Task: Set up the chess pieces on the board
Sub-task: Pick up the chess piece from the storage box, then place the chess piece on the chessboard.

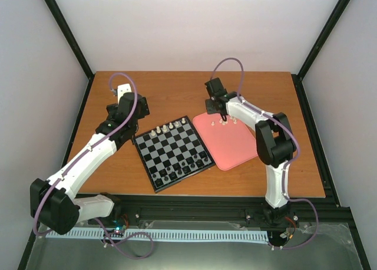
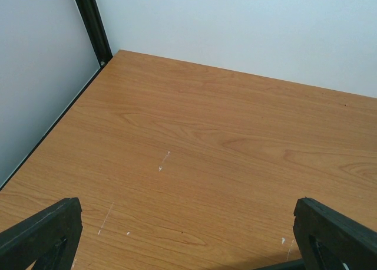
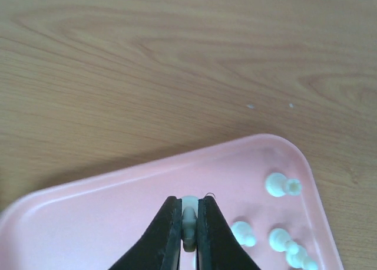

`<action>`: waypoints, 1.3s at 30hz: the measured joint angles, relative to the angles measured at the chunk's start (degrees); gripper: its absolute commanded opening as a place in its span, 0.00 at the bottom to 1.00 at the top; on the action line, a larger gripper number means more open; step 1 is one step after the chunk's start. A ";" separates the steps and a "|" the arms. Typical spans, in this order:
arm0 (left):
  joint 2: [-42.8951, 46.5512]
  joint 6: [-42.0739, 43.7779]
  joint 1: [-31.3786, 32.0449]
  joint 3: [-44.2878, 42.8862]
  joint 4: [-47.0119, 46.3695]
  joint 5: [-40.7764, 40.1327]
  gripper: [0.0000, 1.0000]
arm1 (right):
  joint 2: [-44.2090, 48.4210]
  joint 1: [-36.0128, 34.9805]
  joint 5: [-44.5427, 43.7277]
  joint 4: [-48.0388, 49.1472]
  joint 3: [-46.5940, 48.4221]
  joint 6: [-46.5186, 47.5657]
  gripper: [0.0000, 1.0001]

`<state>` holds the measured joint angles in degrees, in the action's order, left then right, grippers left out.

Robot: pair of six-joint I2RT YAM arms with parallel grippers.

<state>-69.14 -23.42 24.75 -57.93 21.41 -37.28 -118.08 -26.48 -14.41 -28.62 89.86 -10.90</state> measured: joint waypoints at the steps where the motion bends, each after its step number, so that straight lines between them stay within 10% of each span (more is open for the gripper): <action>1: 0.11 0.00 0.00 0.00 0.00 0.00 1.00 | 1.14 -1.05 0.00 -0.02 0.09 0.20 0.03; 39: 20.92 -2.54 0.00 0.35 4.39 -6.40 1.00 | -21.62 -29.27 18.34 -11.39 37.51 5.99 0.04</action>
<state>-48.23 -25.96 24.75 -57.58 25.80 -43.68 -139.70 -55.75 3.92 -40.01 127.37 -4.91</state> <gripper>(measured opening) 0.998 0.052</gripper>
